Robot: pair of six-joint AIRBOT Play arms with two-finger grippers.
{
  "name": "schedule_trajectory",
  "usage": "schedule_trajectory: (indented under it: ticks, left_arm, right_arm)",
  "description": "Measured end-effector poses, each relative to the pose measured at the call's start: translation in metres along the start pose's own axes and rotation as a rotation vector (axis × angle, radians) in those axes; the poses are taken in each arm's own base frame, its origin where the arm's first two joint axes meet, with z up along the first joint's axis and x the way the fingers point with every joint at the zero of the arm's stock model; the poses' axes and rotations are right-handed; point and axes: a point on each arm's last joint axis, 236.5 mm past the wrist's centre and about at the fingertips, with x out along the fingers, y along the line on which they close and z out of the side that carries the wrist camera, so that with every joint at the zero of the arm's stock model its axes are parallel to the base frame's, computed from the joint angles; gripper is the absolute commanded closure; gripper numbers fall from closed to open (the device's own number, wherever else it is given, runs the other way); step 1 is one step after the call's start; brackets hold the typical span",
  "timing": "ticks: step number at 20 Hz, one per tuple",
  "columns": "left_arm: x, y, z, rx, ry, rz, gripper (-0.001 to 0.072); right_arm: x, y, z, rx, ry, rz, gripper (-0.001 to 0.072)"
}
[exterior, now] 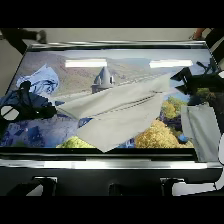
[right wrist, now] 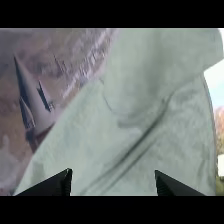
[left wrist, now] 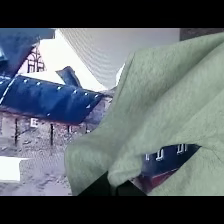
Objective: Fold the shirts.
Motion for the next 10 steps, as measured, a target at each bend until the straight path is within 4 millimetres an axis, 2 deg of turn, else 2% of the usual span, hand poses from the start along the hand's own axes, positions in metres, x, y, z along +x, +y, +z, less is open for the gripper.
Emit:
schedule_trajectory:
  ticks: [2,5,8,10]
  left_arm:
    - [0.004,0.001,-0.006,0.018,0.015,-0.001,0.0677]
    - [0.007,0.001,-0.01,0.032,0.024,-0.002,0.0676]
    - [0.008,0.001,-0.012,0.037,0.029,-0.003,0.0677]
    - [0.008,0.001,-0.012,0.038,0.029,-0.003,0.0676]
  right_arm:
    - [0.008,-0.011,-0.056,-0.06,0.207,-0.06,0.0107]
    - [0.017,-0.032,-0.163,-0.125,0.479,-0.163,0.0149]
    - [0.033,-0.047,-0.278,-0.108,0.665,-0.169,0.0213]
    - [0.046,-0.051,-0.331,-0.073,0.714,-0.145,0.0213]
